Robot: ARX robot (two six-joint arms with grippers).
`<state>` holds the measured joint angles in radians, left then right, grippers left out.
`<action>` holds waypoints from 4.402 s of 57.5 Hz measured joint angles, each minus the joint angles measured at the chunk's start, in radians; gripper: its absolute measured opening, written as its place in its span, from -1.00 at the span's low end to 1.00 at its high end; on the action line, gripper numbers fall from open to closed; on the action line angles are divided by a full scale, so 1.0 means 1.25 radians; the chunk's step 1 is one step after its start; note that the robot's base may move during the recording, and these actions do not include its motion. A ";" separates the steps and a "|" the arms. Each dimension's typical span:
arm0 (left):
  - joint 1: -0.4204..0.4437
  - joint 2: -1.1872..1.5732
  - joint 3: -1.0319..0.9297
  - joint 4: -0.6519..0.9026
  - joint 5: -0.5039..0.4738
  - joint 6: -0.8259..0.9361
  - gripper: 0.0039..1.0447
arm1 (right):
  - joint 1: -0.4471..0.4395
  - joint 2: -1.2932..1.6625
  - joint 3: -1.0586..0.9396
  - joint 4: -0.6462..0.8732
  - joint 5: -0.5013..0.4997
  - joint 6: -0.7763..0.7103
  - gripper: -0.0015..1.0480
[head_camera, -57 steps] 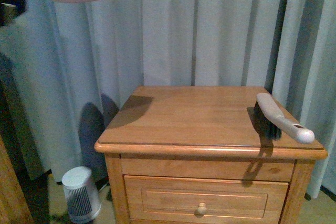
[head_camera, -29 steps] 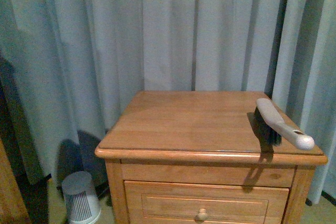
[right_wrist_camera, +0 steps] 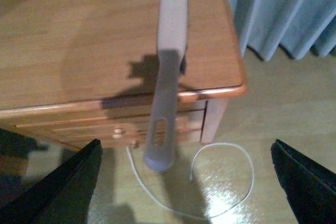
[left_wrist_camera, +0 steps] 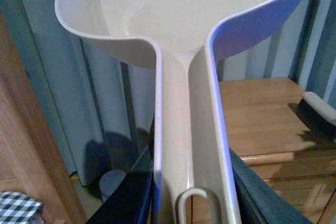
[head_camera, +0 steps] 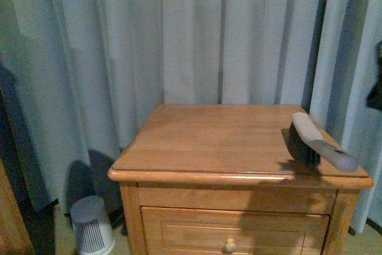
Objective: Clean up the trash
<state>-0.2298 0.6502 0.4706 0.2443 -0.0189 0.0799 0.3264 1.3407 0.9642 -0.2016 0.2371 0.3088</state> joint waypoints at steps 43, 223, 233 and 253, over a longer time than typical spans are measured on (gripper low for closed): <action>0.000 0.000 0.000 0.000 0.000 0.000 -0.47 | -0.008 0.453 0.415 -0.279 0.001 0.166 0.86; 0.002 -0.002 -0.002 0.000 0.000 -0.005 -0.47 | 0.175 -0.524 -0.475 0.341 0.406 -0.242 -0.63; 0.002 -0.002 -0.002 0.000 0.000 -0.005 -0.48 | 0.176 -0.525 -0.475 0.341 0.404 -0.242 -0.63; 0.002 -0.002 -0.002 0.000 0.000 -0.005 -0.48 | 0.176 -0.526 -0.475 0.341 0.404 -0.242 -0.63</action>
<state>-0.2268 0.6472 0.4683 0.2440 -0.0185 0.0731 0.5461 0.6838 0.3710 0.2241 0.7418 0.0067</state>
